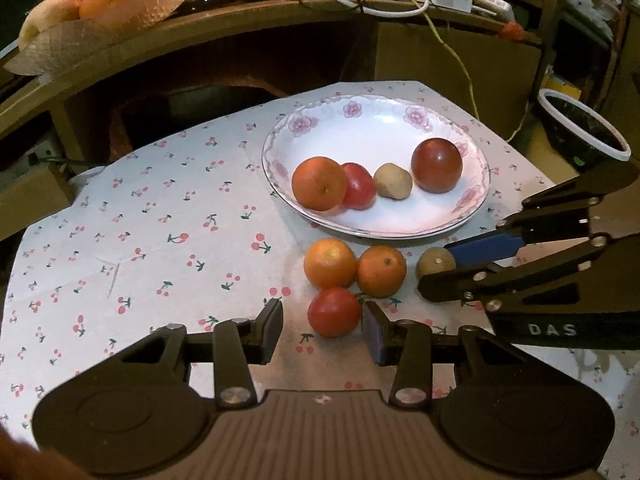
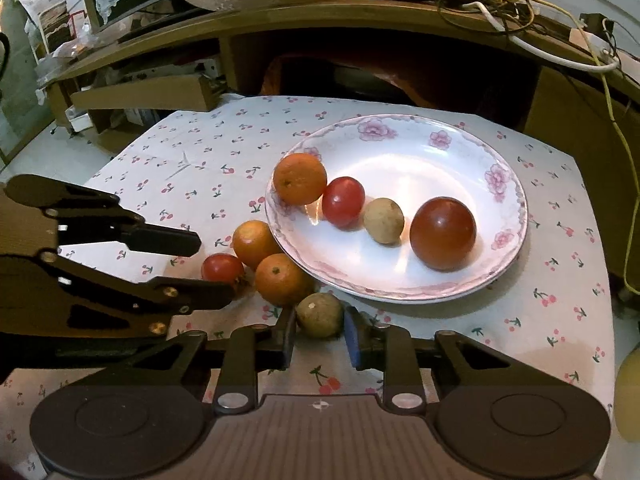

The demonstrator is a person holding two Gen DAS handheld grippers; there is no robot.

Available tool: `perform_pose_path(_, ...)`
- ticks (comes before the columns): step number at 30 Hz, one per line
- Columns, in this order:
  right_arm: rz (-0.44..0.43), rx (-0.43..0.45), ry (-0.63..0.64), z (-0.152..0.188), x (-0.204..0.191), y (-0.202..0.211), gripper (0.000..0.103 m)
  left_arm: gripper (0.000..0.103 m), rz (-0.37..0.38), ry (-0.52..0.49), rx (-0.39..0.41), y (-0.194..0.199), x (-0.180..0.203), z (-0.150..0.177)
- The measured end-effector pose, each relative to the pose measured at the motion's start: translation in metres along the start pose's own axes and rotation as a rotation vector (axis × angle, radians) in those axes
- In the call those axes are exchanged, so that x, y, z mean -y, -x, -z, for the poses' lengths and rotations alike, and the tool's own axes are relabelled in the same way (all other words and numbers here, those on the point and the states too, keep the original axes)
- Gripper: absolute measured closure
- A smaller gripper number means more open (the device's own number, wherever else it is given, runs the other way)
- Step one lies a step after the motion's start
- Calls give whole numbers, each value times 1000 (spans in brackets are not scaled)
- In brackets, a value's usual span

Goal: Organize fruits
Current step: 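Grasp a brown kiwi with the right tool while the left tool approaches a red tomato, then grasp the small red tomato with the left tool while the right tool holds the kiwi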

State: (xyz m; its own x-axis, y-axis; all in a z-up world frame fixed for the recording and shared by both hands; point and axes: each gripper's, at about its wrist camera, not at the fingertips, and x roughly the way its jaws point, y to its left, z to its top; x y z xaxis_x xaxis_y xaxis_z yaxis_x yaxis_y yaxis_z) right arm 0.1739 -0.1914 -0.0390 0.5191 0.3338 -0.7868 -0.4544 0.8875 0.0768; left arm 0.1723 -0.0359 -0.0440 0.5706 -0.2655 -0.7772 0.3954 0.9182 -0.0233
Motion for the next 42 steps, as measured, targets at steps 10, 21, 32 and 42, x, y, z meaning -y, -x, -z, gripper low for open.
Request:
perform_pose_path(10, -13, -8, 5, 0, 1, 0, 74, 61, 1, -13, 0, -5, 6, 0)
perform_pose_path(21, -3, -4, 9, 0, 1, -2, 65, 60, -1, 6, -6, -7, 3, -1)
perform_pose_path(32, -6, -17, -5, -3, 0, -2, 77, 64, 0, -6, -4, -6, 5, 0)
perform_pose_path(42, -23, -13, -11, -2, 0, 14, 77, 68, 27, -1, 9, 13, 5, 1)
